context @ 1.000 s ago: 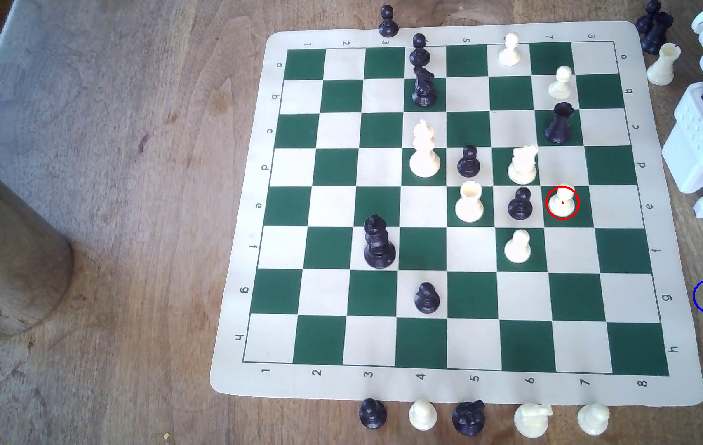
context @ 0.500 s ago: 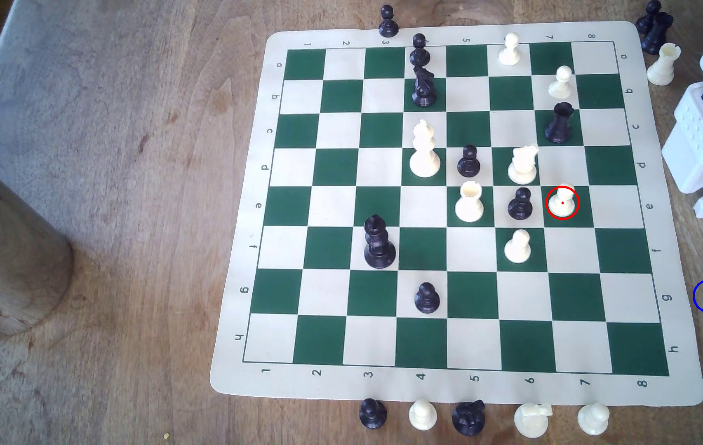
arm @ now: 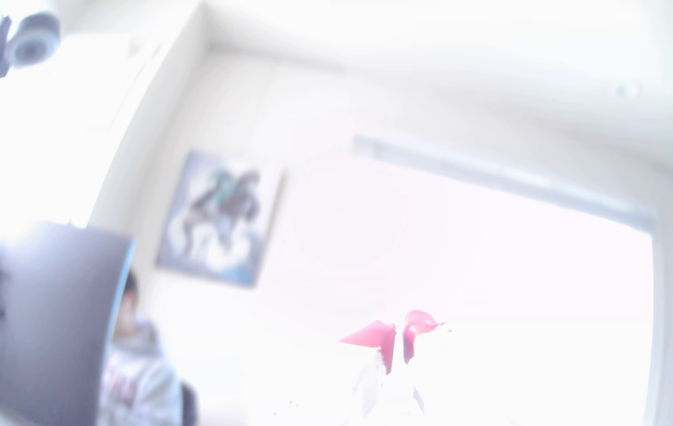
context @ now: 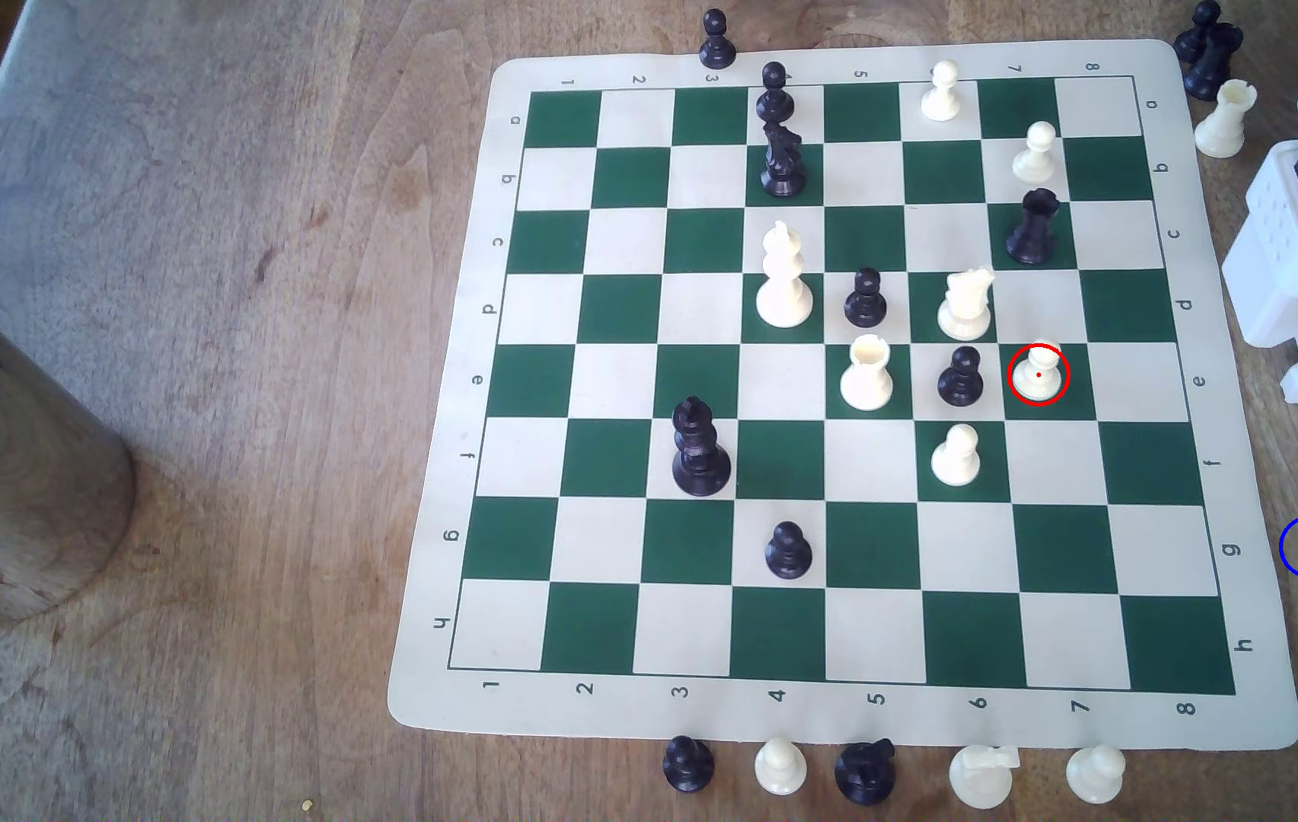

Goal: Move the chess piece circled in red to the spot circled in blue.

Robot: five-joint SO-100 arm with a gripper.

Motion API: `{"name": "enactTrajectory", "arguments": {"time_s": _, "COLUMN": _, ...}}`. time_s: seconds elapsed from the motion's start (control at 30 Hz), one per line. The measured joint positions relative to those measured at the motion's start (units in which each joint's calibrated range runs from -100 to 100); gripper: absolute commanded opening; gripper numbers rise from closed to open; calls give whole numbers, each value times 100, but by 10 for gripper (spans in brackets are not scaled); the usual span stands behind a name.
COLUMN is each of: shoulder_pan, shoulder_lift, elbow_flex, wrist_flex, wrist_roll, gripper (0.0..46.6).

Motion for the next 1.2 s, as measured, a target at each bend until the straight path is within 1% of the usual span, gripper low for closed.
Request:
{"name": "enactTrajectory", "arguments": {"time_s": 0.03, "shoulder_pan": 29, "shoulder_lift": 0, "elbow_flex": 0, "wrist_flex": 375, "wrist_roll": -39, "gripper": 5}}
{"name": "enactTrajectory", "arguments": {"time_s": 0.1, "shoulder_pan": 52, "shoulder_lift": 0, "elbow_flex": 0, "wrist_flex": 1068, "wrist_roll": -73, "gripper": 34}}
{"name": "enactTrajectory", "arguments": {"time_s": 0.13, "shoulder_pan": 52, "shoulder_lift": 0, "elbow_flex": 0, "wrist_flex": 1426, "wrist_roll": -83, "gripper": 56}}
{"name": "enactTrajectory", "arguments": {"time_s": 0.17, "shoulder_pan": 59, "shoulder_lift": 0, "elbow_flex": 0, "wrist_flex": 2024, "wrist_roll": -93, "gripper": 32}}
{"name": "enactTrajectory", "arguments": {"time_s": 0.23, "shoulder_pan": 59, "shoulder_lift": 8, "elbow_flex": 0, "wrist_flex": 2454, "wrist_roll": -93, "gripper": 14}}
{"name": "enactTrajectory", "arguments": {"time_s": 0.3, "shoulder_pan": 81, "shoulder_lift": 126, "elbow_flex": -108, "wrist_flex": 3227, "wrist_roll": -93, "gripper": 11}}
{"name": "enactTrajectory", "arguments": {"time_s": 0.37, "shoulder_pan": 125, "shoulder_lift": 302, "elbow_flex": -334, "wrist_flex": 3817, "wrist_roll": -142, "gripper": 11}}
{"name": "enactTrajectory", "arguments": {"time_s": 0.43, "shoulder_pan": 125, "shoulder_lift": 662, "elbow_flex": -795, "wrist_flex": 4550, "wrist_roll": -347, "gripper": 11}}
{"name": "enactTrajectory", "arguments": {"time_s": 0.47, "shoulder_pan": 125, "shoulder_lift": 938, "elbow_flex": -1193, "wrist_flex": 5307, "wrist_roll": -547, "gripper": 12}}
{"name": "enactTrajectory", "arguments": {"time_s": 0.57, "shoulder_pan": 37, "shoulder_lift": 1156, "elbow_flex": -1518, "wrist_flex": 6247, "wrist_roll": -752, "gripper": 15}}
{"name": "enactTrajectory", "arguments": {"time_s": 0.6, "shoulder_pan": -111, "shoulder_lift": 1299, "elbow_flex": -1672, "wrist_flex": 6869, "wrist_roll": -894, "gripper": 15}}
{"name": "enactTrajectory", "arguments": {"time_s": 0.7, "shoulder_pan": -44, "shoulder_lift": 1575, "elbow_flex": -1871, "wrist_flex": 7538, "wrist_roll": -1089, "gripper": 16}}
{"name": "enactTrajectory", "arguments": {"time_s": 0.73, "shoulder_pan": -59, "shoulder_lift": 1818, "elbow_flex": -1979, "wrist_flex": 7992, "wrist_roll": -1226, "gripper": 18}}
{"name": "enactTrajectory", "arguments": {"time_s": 0.83, "shoulder_pan": -111, "shoulder_lift": 2195, "elbow_flex": -2042, "wrist_flex": 8414, "wrist_roll": -1436, "gripper": 30}}
{"name": "enactTrajectory", "arguments": {"time_s": 0.93, "shoulder_pan": -236, "shoulder_lift": 2664, "elbow_flex": -2052, "wrist_flex": 8566, "wrist_roll": -1719, "gripper": 90}}
{"name": "enactTrajectory", "arguments": {"time_s": 1.0, "shoulder_pan": -288, "shoulder_lift": 2798, "elbow_flex": -2052, "wrist_flex": 8542, "wrist_roll": -1827, "gripper": 132}}
{"name": "enactTrajectory", "arguments": {"time_s": 1.03, "shoulder_pan": -324, "shoulder_lift": 2882, "elbow_flex": -2052, "wrist_flex": 8510, "wrist_roll": -1890, "gripper": 144}}
{"name": "enactTrajectory", "arguments": {"time_s": 1.1, "shoulder_pan": -369, "shoulder_lift": 3050, "elbow_flex": -2052, "wrist_flex": 8422, "wrist_roll": -1968, "gripper": 151}}
{"name": "enactTrajectory", "arguments": {"time_s": 1.2, "shoulder_pan": -428, "shoulder_lift": 3502, "elbow_flex": -2052, "wrist_flex": 8247, "wrist_roll": -2042, "gripper": 133}}
